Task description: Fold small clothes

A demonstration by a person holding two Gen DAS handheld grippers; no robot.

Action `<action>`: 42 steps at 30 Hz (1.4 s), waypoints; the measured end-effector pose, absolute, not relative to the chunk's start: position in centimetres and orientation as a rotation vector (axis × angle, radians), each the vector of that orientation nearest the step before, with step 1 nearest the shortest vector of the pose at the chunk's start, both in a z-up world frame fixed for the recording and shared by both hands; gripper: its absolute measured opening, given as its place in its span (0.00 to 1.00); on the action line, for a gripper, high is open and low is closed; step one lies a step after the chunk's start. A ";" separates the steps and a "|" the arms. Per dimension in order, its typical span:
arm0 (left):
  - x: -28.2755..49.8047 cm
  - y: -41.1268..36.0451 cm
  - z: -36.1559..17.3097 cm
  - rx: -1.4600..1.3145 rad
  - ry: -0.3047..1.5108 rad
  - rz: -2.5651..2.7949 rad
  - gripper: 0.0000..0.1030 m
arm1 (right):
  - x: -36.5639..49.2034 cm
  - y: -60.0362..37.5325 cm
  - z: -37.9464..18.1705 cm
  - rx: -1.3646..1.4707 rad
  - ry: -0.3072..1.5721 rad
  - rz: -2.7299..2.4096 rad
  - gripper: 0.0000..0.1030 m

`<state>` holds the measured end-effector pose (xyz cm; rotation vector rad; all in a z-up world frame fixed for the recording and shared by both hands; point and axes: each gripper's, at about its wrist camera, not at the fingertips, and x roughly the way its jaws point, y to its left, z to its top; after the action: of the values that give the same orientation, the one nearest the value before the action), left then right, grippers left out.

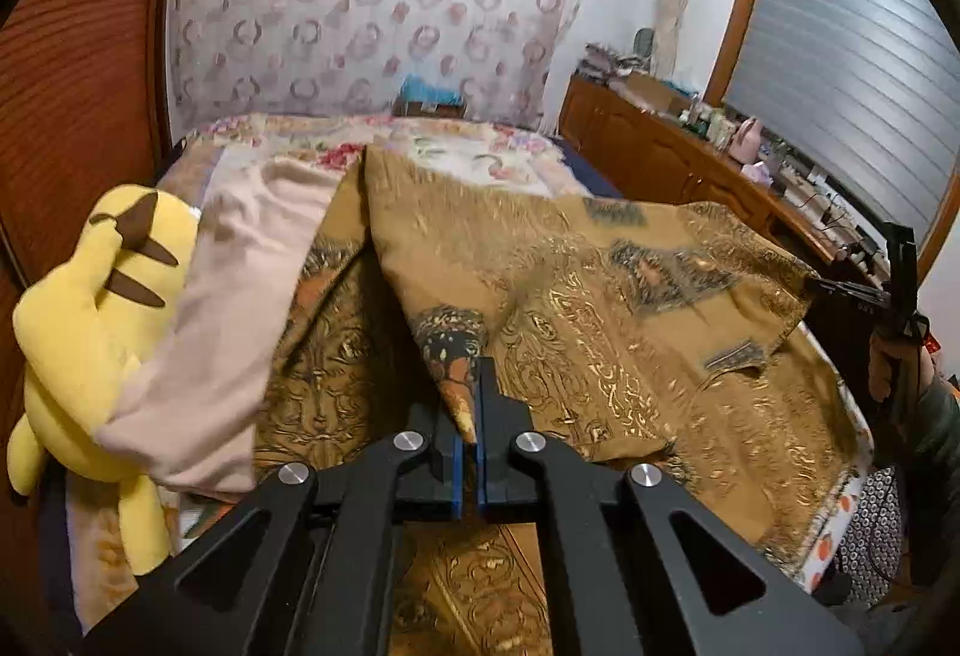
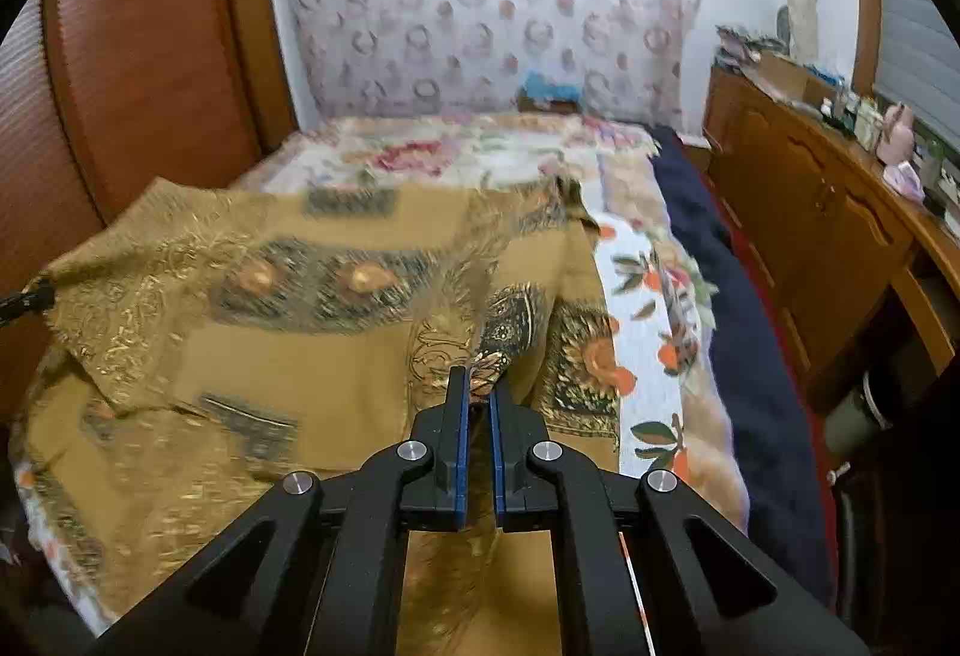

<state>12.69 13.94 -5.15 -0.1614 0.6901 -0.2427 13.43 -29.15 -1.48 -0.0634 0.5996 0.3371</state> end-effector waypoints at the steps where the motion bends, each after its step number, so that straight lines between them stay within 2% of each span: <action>1: 12.5 14.1 -4.9 -0.168 0.686 -0.246 0.03 | 12.8 -29.2 -1.0 -0.056 0.588 0.352 0.05; 11: 8.4 15.2 -2.7 -0.184 0.626 -0.248 0.03 | 5.3 -31.4 0.8 -0.020 0.522 0.445 0.05; 20: 5.5 15.4 -5.5 -0.174 0.674 -0.202 0.03 | 0.5 -33.6 -1.8 -0.063 0.582 0.411 0.05; 29: 5.8 14.4 -9.2 -0.102 0.754 -0.137 0.03 | 2.8 -34.1 -6.5 -0.050 0.700 0.360 0.05; 34: 5.9 14.7 -9.4 -0.120 0.759 -0.141 0.04 | 3.6 -32.9 -6.9 -0.070 0.716 0.341 0.05; 39: 5.4 14.5 -8.9 -0.129 0.743 -0.135 0.10 | 2.9 -31.9 -5.4 -0.104 0.682 0.331 0.06; 42: 5.2 14.4 -8.6 -0.120 0.735 -0.133 0.20 | 2.2 -31.7 -5.0 -0.110 0.657 0.328 0.13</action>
<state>5.20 14.43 -8.62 -0.1204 0.7347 -0.1329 2.20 -31.74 -5.05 -0.1098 0.6575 0.3281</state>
